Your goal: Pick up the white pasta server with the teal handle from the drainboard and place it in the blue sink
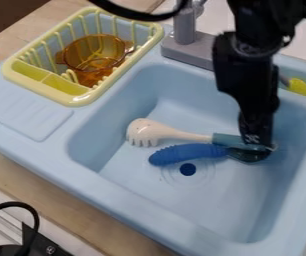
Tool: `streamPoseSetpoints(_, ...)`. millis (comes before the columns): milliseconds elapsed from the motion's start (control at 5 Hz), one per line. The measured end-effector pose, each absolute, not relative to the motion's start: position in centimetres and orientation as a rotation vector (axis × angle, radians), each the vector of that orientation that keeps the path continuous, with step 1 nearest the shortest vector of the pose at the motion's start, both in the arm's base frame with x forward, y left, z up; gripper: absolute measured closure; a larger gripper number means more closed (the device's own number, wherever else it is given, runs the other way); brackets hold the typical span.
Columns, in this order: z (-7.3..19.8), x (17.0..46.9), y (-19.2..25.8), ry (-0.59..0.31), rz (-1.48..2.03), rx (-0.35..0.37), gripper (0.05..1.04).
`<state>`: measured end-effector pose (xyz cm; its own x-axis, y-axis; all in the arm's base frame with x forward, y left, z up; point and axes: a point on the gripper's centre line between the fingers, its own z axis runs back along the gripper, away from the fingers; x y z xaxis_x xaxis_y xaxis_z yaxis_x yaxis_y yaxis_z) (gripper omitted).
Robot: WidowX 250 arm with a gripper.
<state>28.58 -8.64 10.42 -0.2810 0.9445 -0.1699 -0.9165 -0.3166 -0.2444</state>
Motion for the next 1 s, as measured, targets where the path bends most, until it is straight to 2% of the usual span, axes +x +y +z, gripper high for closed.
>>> streamPoseSetpoints(200,11.5,28.4,-7.2,-0.196,1.842,-0.258,0.095)
streamPoseSetpoints(400,11.5,27.1,-7.0,-0.247,1.762,-0.133,0.095)
streamPoseSetpoints(600,12.3,25.9,-6.3,-0.264,1.708,-0.054,0.095)
streamPoseSetpoints(1000,13.7,23.4,-5.2,-0.252,1.652,0.004,0.095)
